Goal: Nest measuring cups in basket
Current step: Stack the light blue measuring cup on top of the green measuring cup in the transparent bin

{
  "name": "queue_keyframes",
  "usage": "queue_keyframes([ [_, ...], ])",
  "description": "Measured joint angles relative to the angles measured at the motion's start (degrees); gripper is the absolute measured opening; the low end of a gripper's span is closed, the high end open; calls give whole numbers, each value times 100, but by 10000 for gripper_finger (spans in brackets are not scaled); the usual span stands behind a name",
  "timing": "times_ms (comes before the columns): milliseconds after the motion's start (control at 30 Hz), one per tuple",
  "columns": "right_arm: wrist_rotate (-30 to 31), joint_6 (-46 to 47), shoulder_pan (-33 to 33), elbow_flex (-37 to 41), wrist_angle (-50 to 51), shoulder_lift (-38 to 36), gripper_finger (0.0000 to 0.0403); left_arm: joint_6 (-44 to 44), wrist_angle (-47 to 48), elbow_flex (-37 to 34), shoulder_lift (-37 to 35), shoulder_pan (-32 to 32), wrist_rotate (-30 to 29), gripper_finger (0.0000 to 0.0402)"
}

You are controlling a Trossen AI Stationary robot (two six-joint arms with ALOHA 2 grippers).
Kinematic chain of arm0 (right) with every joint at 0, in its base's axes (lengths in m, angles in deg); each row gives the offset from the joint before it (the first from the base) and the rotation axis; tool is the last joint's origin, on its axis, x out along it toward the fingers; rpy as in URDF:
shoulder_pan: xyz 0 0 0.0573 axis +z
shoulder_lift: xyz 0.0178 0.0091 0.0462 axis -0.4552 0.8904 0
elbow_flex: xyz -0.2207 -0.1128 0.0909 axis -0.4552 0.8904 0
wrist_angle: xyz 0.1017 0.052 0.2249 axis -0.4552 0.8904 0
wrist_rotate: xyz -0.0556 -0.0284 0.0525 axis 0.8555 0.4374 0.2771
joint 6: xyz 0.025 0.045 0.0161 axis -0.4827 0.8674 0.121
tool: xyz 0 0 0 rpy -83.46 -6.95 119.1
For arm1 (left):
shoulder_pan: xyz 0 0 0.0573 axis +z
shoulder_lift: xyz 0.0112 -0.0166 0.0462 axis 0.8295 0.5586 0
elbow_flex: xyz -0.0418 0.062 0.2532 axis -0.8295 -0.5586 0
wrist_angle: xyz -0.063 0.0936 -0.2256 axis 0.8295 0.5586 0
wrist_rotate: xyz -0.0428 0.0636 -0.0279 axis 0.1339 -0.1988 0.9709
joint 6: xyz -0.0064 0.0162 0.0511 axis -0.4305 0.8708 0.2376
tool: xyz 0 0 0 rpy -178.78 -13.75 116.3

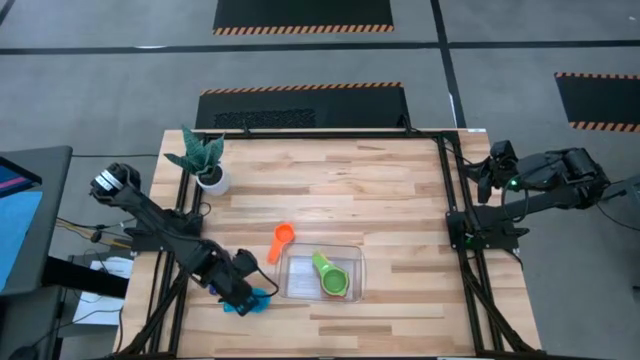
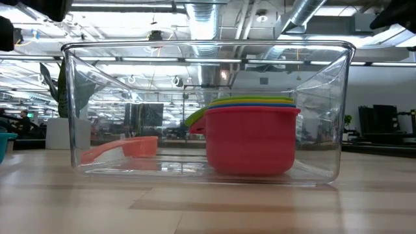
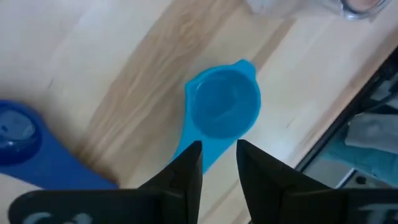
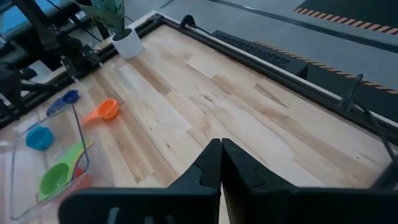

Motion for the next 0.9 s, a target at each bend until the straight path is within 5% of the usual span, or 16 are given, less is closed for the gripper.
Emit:
queue_keyframes([
  [533,-26,2,0,1,53,-2,26,100,-459,0,1117,-2,-195,87],
  [900,-27,-22,0,0,24,-1,26,-7,-415,2,1088,0,226,87],
])
